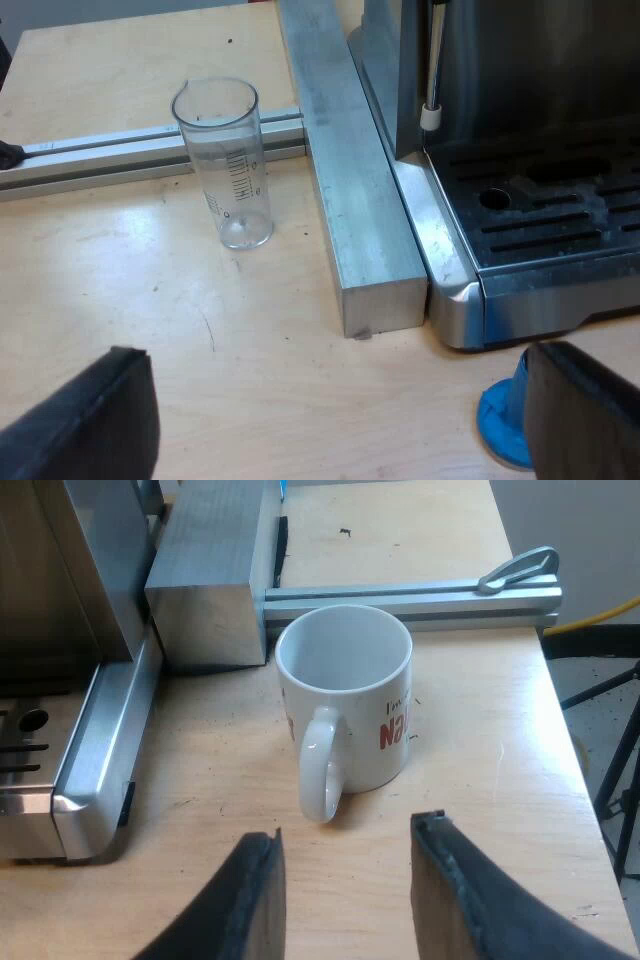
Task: Grind coffee beans and then tamp
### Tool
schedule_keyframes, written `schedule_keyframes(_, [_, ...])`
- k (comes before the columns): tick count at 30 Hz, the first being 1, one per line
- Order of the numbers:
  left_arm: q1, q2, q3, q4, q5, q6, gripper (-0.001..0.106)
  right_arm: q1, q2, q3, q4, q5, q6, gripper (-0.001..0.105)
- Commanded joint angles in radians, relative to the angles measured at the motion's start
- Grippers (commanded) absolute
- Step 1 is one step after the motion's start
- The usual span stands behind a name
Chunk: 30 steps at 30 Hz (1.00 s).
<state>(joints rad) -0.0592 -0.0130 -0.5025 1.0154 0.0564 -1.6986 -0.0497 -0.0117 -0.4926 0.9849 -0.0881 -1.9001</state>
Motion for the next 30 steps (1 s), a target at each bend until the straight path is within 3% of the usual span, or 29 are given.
schedule_keyframes(1, [-0.001,-0.138,-0.004,-0.012,0.002,-0.005,0.076,-0.006,-0.04,-0.005,-0.016,0.0,-0.005,0.033])
schedule_keyframes(5, [-0.001,-0.138,-0.004,-0.012,0.009,-0.005,0.076,-0.006,-0.04,-0.005,-0.016,0.0,-0.005,0.033])
schedule_keyframes(8, [-0.001,-0.136,-0.004,-0.012,0.077,-0.005,0.076,-0.006,-0.04,-0.005,-0.016,0.0,-0.005,0.033])
schedule_keyframes(11, [-0.006,-0.125,-0.004,-0.015,0.099,-0.01,0.076,-0.006,-0.037,-0.009,-0.018,0.002,-0.008,0.033])
schedule_keyframes(19, [-0.101,-0.083,-0.004,-0.08,0.142,-0.013,0.076,-0.006,0.005,-0.064,-0.003,-0.005,-0.019,0.033])
schedule_keyframes(21, [-0.127,-0.062,-0.004,-0.095,0.168,-0.013,0.076,-0.006,0.047,-0.097,0.015,-0.039,-0.061,0.033])
schedule_keyframes(25, [-0.155,-0.035,-0.004,-0.111,0.199,-0.013,0.076,-0.006,0.111,-0.137,0.042,-0.128,-0.061,0.033])
schedule_keyframes(27, [-0.206,0.023,-0.004,-0.162,0.268,-0.013,0.076,0.002,0.158,-0.16,0.042,-0.174,-0.061,0.033])
schedule_keyframes(30, [-0.243,0.061,-0.004,-0.2,0.298,-0.013,0.076,0.029,0.192,-0.176,0.045,-0.213,-0.061,0.033])
